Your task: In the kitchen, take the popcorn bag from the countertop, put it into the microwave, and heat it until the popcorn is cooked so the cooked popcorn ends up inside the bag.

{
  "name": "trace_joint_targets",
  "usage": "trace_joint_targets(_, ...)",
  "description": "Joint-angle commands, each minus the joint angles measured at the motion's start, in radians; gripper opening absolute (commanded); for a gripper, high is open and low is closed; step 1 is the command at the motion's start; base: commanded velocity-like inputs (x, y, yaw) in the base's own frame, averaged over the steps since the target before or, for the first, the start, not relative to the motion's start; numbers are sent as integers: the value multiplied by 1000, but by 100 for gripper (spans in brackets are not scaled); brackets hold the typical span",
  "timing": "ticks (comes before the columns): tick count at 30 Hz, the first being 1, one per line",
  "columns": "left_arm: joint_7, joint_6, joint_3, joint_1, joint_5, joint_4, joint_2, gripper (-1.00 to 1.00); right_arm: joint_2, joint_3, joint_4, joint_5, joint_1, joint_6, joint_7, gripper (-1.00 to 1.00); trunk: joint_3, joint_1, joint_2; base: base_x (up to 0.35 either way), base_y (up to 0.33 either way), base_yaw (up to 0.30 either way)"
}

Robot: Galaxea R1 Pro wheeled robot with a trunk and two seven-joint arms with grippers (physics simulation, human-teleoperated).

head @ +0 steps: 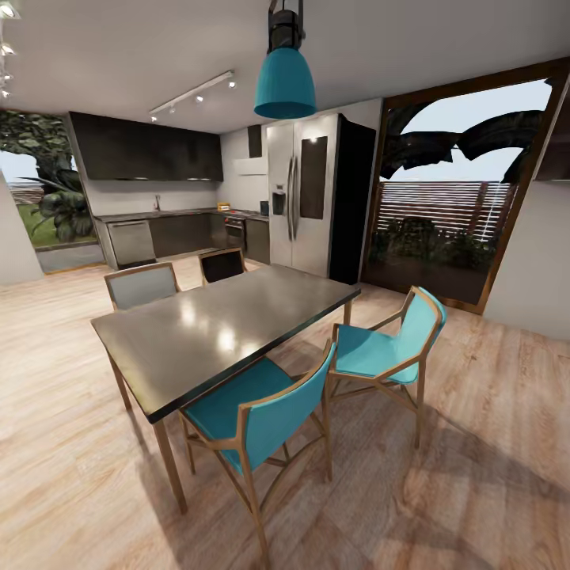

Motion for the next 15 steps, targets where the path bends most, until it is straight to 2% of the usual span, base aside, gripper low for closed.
trace_joint_targets(1,0,0,0,0,0,0,0,100,0,0,0,0,0,0,0,100,0,0,0,0,0,0)
trace_joint_targets(4,-2,-3,6,0,4,-2,-5,100,-5,13,3,5,-1,4,5,100,0,0,0,0,0,0)
trace_joint_targets(12,0,-22,16,1,6,-36,-7,100,-3,3,3,-7,-2,2,5,100,0,0,0,0,0,0)
trace_joint_targets(15,-1,-24,16,1,6,-41,-8,100,-3,9,2,1,-1,2,5,100,0,0,0,0,0,55)
